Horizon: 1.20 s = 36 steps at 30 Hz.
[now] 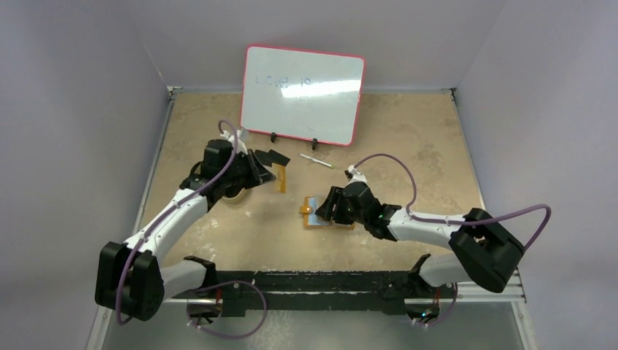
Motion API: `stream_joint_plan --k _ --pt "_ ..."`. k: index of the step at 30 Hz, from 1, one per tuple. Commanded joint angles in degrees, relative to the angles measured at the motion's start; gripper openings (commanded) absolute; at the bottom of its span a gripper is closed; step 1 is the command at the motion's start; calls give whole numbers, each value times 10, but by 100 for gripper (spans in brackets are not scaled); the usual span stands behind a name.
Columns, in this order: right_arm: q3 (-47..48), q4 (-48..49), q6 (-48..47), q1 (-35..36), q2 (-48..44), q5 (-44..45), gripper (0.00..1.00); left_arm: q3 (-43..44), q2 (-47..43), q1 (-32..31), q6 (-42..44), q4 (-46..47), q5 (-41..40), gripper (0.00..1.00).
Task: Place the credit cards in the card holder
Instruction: Turn over the card slot in the card holder.
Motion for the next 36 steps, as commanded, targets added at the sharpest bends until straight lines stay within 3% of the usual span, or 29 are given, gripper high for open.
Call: stream_joint_plan --k 1,11,18,27,32,36 --pt "-9 108 9 -6 -24 -51 55 -22 18 -34 -72 115 4 0" --pt "-54 207 29 -35 -20 -123 55 -18 53 -95 -88 141 -24 0" --pt "-68 227 40 -42 -13 -133 55 -21 81 -133 -87 124 -48 0" --pt "-68 233 44 -44 -6 -135 55 -59 109 -194 -136 203 -68 0" --pt "-62 213 38 -45 -12 -129 59 -71 117 -209 -151 221 -76 0" --pt "-26 108 14 -45 -32 -101 67 -70 119 -224 -160 235 -80 0"
